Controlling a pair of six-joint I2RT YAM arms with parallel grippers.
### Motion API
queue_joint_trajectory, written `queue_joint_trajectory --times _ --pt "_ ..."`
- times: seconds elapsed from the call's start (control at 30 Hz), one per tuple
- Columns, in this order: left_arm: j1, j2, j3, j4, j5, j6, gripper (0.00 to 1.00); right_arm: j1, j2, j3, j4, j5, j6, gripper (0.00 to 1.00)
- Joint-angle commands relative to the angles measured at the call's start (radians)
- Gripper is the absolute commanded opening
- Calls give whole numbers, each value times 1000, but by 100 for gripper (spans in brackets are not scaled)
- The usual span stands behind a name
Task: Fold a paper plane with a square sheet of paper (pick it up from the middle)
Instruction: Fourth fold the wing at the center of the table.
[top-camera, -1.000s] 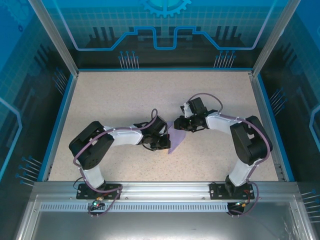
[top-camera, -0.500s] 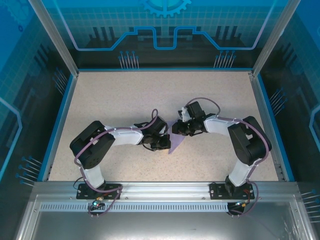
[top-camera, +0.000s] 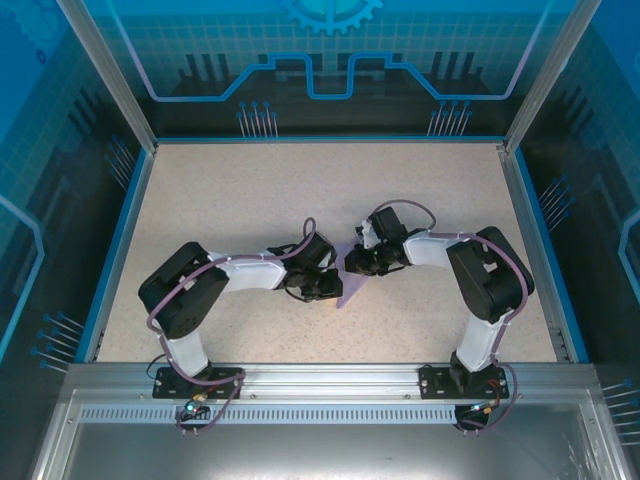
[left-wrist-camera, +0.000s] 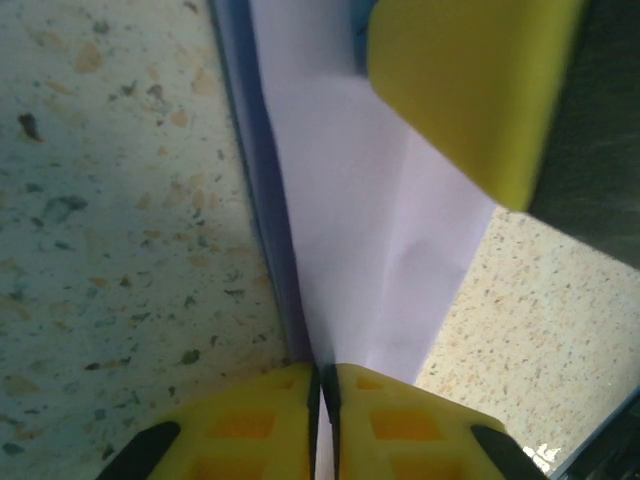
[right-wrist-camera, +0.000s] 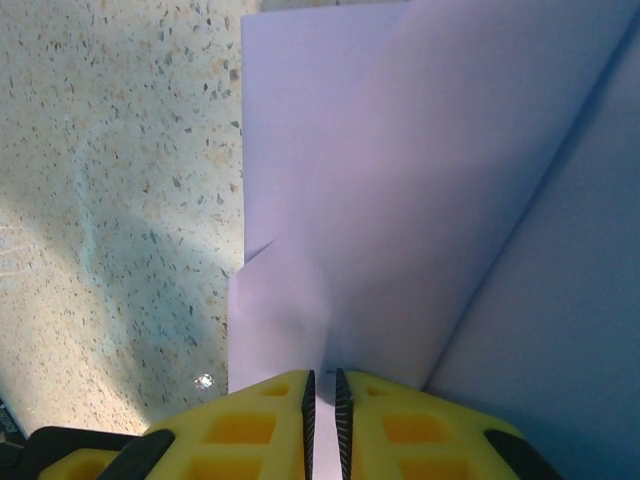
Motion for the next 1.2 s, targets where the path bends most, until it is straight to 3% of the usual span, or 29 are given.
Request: queue_joint_trajectory --times 0.0,0.17,0.43,0.83,1.17 --pt "-7 -59 1 -27 -3 11 16 10 30 3 -54 42 -31 17" --pt "-10 -84 -1 -64 -24 17 17 9 35 8 -62 48 -39 17" --pt "-53 -87 93 -218 -120 72 30 9 43 11 -62 45 -40 17" --pt "-93 -22 128 -266 -195 64 26 7 51 8 -57 38 -42 16" --pt "-96 8 114 -220 -174 52 23 3 50 -2 -53 38 -43 16"
